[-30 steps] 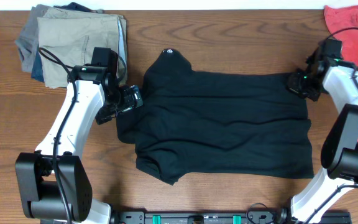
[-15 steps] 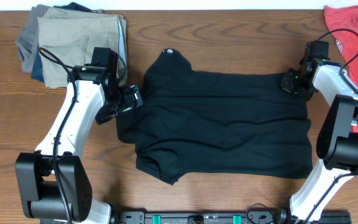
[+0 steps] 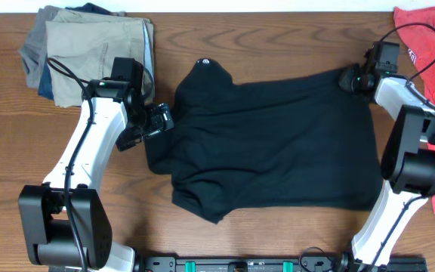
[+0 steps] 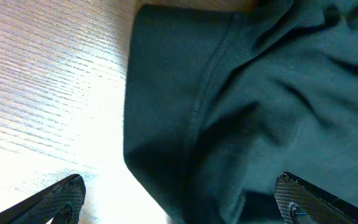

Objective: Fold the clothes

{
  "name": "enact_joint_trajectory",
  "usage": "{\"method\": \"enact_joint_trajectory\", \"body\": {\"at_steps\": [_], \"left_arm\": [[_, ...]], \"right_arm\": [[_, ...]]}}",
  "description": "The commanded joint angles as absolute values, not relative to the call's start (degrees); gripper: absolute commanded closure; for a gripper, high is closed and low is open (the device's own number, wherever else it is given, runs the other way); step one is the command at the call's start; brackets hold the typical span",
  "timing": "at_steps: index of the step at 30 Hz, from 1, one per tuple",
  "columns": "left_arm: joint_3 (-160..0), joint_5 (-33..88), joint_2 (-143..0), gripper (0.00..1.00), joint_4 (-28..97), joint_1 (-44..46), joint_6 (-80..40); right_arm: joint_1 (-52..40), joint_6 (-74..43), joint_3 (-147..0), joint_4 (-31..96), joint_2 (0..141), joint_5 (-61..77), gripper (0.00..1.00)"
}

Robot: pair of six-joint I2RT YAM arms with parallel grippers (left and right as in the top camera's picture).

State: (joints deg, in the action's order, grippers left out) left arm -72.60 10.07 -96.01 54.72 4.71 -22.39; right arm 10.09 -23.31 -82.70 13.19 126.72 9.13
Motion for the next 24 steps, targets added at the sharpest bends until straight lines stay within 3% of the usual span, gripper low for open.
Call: {"method": "enact_joint_trajectory", "body": {"at_steps": [1, 7, 24], "left_arm": [[-72.3, 9.4, -96.3, 0.02, 54.2, 4.6, -21.7], [-72.3, 9.4, -96.3, 0.02, 52.8, 4.6, -21.7], [-72.3, 11.6, -96.2, 0.02, 55.0, 4.8, -21.6]], "right_arm": [[8.9, -25.9, -79.6, 12.4, 138.4, 9.6, 0.99], [8.9, -26.9, -90.3, 14.4, 147.0, 11.0, 0.99], [10.6, -23.3, -124.6, 59.6, 143.4, 10.7, 0.99]]}}
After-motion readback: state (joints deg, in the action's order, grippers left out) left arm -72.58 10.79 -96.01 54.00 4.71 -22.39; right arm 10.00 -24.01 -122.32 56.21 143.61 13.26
